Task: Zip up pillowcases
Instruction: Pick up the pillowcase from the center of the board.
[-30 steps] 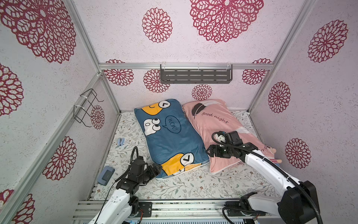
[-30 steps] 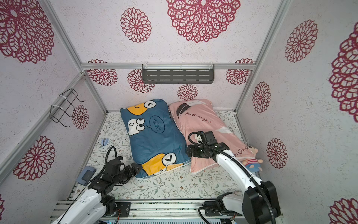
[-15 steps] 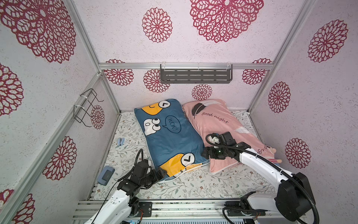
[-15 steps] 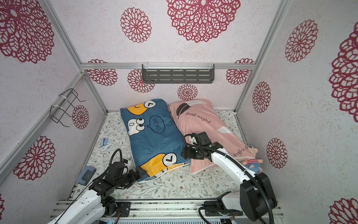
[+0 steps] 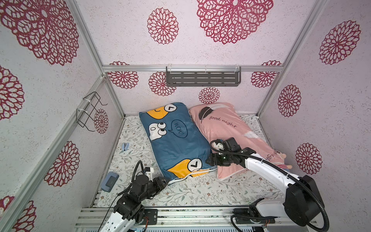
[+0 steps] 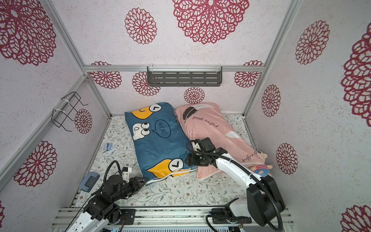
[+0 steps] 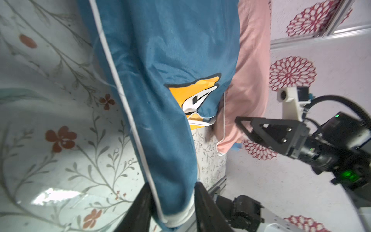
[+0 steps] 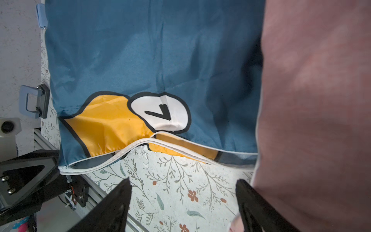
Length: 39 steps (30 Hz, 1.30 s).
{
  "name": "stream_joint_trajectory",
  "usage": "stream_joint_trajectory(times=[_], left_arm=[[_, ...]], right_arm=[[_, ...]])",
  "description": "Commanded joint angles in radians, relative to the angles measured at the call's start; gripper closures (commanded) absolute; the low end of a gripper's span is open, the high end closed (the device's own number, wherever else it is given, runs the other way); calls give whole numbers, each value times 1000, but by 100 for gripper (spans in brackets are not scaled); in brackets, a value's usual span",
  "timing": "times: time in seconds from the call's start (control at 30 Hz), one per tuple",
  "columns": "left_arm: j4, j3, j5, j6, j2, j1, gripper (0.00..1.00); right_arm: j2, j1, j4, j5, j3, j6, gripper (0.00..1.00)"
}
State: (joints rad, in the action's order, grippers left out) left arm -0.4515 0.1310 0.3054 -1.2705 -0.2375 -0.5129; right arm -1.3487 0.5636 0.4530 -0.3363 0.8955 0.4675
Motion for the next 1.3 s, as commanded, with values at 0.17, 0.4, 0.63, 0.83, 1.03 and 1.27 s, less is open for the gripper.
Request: stream_joint_trajectory(times=[0.17, 0.4, 0.63, 0.83, 1.03, 1.27], left_arm=[[-33, 84, -17, 68, -298, -23, 80], [136, 99, 0, 54, -462, -64, 58], [123, 112, -17, 51, -455, -81, 73], [51, 166, -40, 98, -466, -81, 88], [-108, 254, -124, 208, -450, -79, 90], [-148, 318, -182, 304, -493, -79, 100]], right_arm=[[-52, 170, -189, -60, 37, 151, 24], [-95, 243, -265, -51, 47, 204, 30], [-148, 290, -308, -103, 48, 218, 34], [-186, 352, -334, -137, 81, 244, 41], [-248, 413, -304, -118, 149, 229, 52], [-331, 461, -329, -102, 216, 234, 71]])
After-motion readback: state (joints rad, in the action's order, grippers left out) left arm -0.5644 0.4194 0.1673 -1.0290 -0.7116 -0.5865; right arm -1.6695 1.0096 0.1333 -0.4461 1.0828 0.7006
